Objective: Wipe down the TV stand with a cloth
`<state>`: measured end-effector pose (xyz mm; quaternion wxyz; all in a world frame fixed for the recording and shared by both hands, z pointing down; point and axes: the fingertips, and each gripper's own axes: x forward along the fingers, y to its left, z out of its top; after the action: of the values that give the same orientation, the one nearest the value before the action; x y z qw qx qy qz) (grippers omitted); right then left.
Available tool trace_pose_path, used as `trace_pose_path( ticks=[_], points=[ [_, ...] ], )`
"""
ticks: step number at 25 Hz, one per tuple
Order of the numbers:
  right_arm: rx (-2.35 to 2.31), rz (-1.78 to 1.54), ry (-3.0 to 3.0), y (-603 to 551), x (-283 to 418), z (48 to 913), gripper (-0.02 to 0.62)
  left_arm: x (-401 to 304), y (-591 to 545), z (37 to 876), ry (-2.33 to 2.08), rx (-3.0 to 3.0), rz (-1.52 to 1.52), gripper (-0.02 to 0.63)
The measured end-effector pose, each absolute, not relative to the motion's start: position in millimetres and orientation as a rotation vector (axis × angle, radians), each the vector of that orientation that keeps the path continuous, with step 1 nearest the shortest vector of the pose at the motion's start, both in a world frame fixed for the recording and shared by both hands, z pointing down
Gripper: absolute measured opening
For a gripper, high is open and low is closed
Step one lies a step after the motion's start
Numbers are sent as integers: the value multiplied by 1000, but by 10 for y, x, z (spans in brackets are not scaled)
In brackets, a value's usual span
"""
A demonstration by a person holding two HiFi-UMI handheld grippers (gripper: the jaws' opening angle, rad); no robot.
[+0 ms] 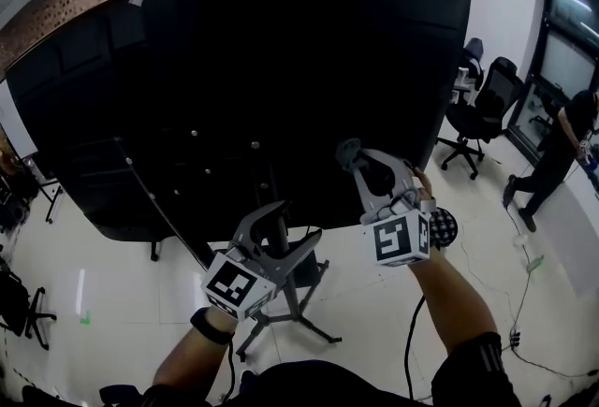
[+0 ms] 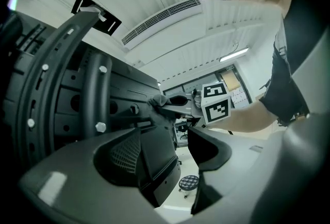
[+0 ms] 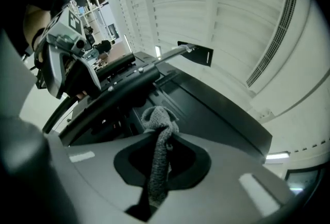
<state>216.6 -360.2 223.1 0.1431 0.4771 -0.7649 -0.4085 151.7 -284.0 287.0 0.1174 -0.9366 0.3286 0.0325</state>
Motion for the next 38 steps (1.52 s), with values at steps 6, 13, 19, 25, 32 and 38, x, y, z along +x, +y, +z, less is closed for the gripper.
trace_pose_path(
  ticks=[6, 13, 19, 25, 32, 38],
  points=[
    [1323, -1289, -2257, -3269, 1412, 1934, 20, 862, -2677, 2720, 1016, -2688, 118, 307],
    [1248, -1411, -2294, -2831, 224, 1563, 20, -295, -2520, 2575, 1095, -2631, 125, 307],
    [1183, -1491, -2329, -2624, -877, 1345, 21, -1383, -2462, 2378, 1177, -2537, 150, 307],
    [1069, -1523, -2314, -2536, -1886, 1305, 21, -2119, -2319, 2223, 1209, -2490, 154, 307],
    [951, -1550, -2208, -2655, -2845, 1462, 21, -2752, -2268, 2275, 1268, -2468, 158, 307],
    [895, -1614, -2018, -2885, -3361, 1622, 20, -3104, -2341, 2400, 1318, -2490, 155, 307]
  ],
)
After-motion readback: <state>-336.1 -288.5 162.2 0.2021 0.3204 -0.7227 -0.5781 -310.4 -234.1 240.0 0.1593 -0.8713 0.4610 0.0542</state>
